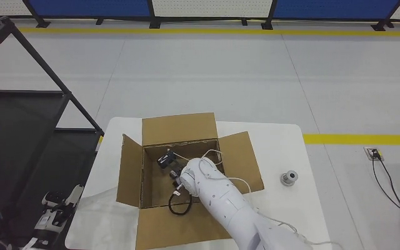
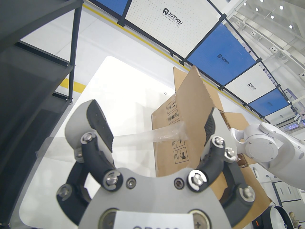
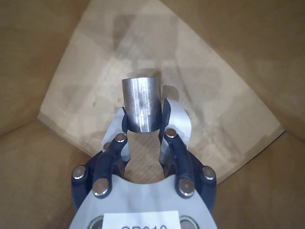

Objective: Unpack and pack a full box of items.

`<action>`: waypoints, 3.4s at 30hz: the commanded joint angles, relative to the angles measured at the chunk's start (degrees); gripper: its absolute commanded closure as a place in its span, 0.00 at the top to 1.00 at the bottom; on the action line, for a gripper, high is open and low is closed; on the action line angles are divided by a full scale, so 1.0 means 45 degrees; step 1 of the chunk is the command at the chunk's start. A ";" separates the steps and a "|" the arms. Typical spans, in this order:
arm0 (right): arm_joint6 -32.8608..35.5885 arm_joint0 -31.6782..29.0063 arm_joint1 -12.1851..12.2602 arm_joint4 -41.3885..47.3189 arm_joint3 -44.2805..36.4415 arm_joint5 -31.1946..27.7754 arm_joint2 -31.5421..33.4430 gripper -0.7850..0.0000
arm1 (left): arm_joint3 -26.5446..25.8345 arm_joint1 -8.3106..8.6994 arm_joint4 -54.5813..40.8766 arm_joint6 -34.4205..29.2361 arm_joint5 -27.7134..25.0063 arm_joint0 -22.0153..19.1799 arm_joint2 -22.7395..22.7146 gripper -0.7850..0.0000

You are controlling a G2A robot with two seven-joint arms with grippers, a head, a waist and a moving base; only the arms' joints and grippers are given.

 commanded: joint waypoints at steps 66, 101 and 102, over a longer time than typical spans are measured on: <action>0.4888 -0.1026 0.2565 -0.2204 -0.4523 -0.0696 0.1475 0.66 | 0.0000 0.0000 0.0000 0.0000 0.0000 0.0000 0.0000 1.00; 0.2530 -0.0668 0.1710 -0.2144 -0.2332 -0.1478 0.1579 0.00 | 0.0000 0.0000 0.0000 0.0000 0.0000 0.0000 0.0000 1.00; 0.2341 -0.0616 0.1731 -0.2163 -0.2362 -0.1588 0.1612 0.00 | 0.0000 0.0000 0.0000 0.0000 0.0000 0.0000 0.0000 1.00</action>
